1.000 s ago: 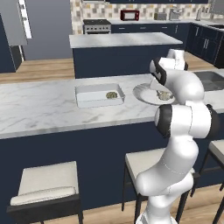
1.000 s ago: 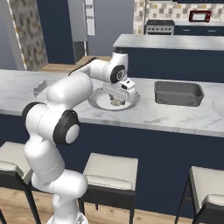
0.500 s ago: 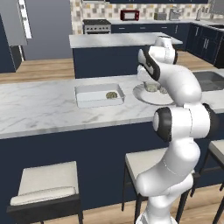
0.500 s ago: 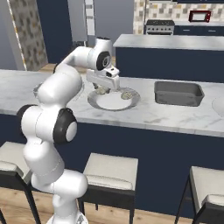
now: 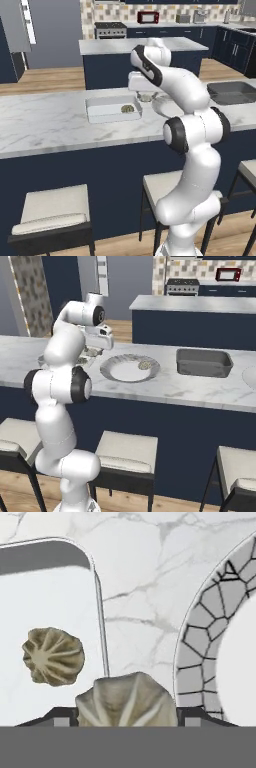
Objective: Place two dumplings into each of the tupperware containers and then place the containers in the fridge.
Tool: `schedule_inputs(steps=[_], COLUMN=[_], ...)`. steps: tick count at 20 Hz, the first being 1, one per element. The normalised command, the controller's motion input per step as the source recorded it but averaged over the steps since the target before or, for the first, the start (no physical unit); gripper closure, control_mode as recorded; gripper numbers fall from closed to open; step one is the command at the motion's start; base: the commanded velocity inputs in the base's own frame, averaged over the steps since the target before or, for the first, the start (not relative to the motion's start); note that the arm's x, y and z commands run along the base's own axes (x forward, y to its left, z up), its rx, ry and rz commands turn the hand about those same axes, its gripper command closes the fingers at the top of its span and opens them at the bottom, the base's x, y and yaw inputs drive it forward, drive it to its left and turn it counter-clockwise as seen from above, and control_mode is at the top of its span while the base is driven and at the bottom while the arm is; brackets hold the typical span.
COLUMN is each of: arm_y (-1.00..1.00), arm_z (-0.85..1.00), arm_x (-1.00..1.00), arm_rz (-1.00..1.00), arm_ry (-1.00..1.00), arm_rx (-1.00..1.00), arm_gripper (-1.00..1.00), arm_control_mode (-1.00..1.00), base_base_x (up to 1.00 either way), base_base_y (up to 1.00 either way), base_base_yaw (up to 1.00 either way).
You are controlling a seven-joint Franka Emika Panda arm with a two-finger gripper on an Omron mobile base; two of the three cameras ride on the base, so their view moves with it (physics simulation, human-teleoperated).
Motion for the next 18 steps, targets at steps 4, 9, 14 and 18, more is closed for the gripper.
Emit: schedule_inputs(steps=[4,9,14,18], arm_y=[1.0,1.0,0.8,0.08], arm_z=[0.0,-0.04,0.0,-0.52], arm_x=[0.21,0.16,0.47,0.28], arm_rz=[0.29,0.31,0.21,0.06], arm_ry=[0.17,0.18,0.05,0.0], arm_rx=[0.0,0.0,0.0,0.0], arm_gripper=[1.0,1.0,1.0,1.0], arm_control_mode=[-1.0,-1.0,-1.0,-1.0], base_base_x=[0.0,0.0,0.0,0.0], base_base_y=[0.0,0.0,0.0,0.0], base_base_yaw=[0.0,0.0,0.0,0.0])
